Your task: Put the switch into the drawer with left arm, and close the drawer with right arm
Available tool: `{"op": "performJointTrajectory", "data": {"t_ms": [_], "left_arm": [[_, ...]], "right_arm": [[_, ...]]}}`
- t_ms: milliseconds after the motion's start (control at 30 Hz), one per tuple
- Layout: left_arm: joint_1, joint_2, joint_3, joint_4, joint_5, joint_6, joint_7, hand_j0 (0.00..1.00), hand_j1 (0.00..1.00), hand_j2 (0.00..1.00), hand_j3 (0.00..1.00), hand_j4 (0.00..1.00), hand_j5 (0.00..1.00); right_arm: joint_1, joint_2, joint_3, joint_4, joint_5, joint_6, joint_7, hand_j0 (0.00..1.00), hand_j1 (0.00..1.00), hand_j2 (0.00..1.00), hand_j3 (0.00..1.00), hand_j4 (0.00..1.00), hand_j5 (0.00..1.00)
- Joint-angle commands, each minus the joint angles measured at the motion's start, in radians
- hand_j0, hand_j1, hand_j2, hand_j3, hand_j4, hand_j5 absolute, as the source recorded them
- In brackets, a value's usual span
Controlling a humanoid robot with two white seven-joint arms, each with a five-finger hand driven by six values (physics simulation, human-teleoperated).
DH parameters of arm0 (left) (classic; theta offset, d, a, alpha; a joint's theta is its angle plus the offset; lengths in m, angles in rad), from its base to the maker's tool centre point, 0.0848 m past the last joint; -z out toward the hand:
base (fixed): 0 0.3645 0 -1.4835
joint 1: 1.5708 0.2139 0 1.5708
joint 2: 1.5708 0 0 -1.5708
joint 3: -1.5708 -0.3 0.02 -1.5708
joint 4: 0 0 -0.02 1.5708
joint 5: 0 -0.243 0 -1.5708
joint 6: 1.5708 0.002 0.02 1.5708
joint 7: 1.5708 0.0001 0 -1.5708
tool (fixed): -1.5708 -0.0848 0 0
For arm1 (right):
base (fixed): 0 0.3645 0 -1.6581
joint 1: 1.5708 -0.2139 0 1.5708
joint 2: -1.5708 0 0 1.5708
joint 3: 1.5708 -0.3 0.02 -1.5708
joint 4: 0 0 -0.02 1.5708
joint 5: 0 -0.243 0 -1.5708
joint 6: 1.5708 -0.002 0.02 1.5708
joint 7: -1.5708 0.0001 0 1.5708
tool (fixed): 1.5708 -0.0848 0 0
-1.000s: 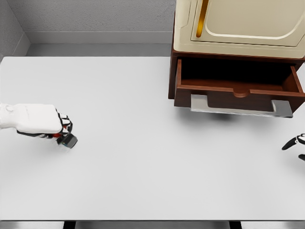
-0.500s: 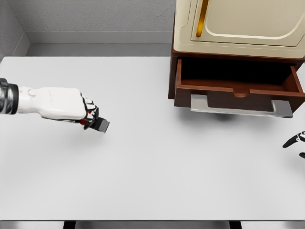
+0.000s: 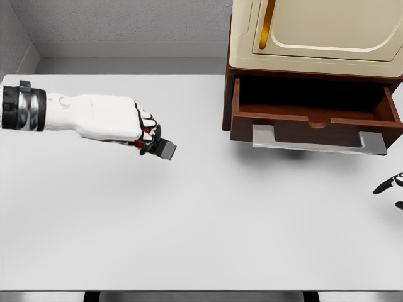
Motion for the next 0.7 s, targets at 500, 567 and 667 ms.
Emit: {"op": "performJointTrajectory", "data": {"t_ms": [500, 567, 667], "left_arm": [[-0.088, -0.146, 0.016, 0.012, 0.008, 0.003, 0.000, 0.35, 0.35, 0.35, 0.35, 0.35, 0.35], [-0.095, -0.166, 0.016, 0.012, 0.008, 0.003, 0.000, 0.35, 0.35, 0.35, 0.35, 0.35, 0.35], [-0.107, -0.166, 0.018, 0.012, 0.010, 0.003, 0.000, 0.35, 0.35, 0.35, 0.35, 0.35, 0.35]], "right_arm": [[-0.002, -0.001, 0.005, 0.000, -0.007, 0.003, 0.000, 0.63, 0.63, 0.63, 0.63, 0.63, 0.63], [-0.003, 0.000, 0.005, 0.001, -0.007, 0.003, 0.000, 0.63, 0.63, 0.63, 0.63, 0.63, 0.63], [-0.005, -0.001, 0.005, 0.001, -0.007, 0.003, 0.000, 0.63, 0.63, 0.63, 0.63, 0.63, 0.63]]}}
